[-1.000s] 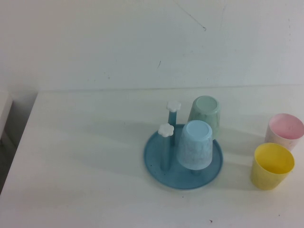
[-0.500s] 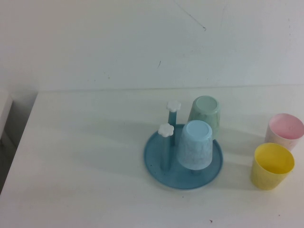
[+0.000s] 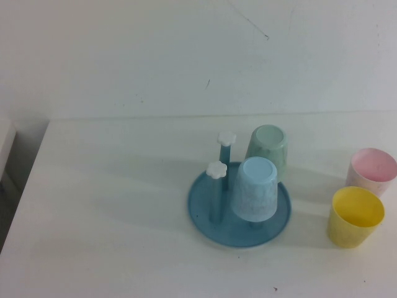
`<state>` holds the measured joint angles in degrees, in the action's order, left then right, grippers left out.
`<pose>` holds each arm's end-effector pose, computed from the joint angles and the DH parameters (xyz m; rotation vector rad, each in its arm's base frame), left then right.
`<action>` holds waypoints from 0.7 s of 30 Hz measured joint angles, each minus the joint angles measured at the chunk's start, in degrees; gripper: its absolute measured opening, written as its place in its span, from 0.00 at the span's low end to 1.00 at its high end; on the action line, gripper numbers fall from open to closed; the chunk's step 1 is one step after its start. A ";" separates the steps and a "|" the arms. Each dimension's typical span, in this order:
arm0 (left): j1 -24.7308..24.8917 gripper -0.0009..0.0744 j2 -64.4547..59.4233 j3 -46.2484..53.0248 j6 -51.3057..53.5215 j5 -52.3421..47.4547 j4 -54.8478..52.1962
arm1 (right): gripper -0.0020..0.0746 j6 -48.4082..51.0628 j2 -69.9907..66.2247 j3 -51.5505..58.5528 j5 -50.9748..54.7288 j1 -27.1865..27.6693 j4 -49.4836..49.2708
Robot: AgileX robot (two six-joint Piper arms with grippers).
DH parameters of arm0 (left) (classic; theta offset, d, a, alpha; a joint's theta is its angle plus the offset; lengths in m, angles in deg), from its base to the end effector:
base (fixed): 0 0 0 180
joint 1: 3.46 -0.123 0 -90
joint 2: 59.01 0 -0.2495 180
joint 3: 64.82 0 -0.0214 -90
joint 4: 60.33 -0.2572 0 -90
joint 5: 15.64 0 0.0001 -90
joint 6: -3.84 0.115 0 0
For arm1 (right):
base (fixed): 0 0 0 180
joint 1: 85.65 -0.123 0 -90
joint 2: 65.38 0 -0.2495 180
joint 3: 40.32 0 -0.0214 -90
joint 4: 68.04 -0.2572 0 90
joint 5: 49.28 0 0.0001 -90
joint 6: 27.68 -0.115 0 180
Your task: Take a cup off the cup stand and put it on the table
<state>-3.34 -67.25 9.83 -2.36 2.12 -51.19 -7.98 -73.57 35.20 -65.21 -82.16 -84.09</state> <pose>0.1101 0.0053 0.2597 -0.1899 1.1274 -0.2056 0.1122 -0.0156 0.2502 0.0590 1.1945 -0.1637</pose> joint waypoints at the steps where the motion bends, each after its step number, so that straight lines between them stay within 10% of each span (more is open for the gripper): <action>1: 0.00 0.01 0.00 -1.74 0.08 -4.20 0.00 | 0.02 0.10 0.00 -1.55 3.51 0.00 0.68; 21: 0.00 0.01 -20.39 -24.66 2.92 -37.93 2.59 | 0.02 10.69 -22.42 -31.61 49.74 0.00 3.07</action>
<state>-3.34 -87.64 -14.83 0.57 -35.81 -48.60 2.70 -95.98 3.59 -15.47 -82.16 -81.02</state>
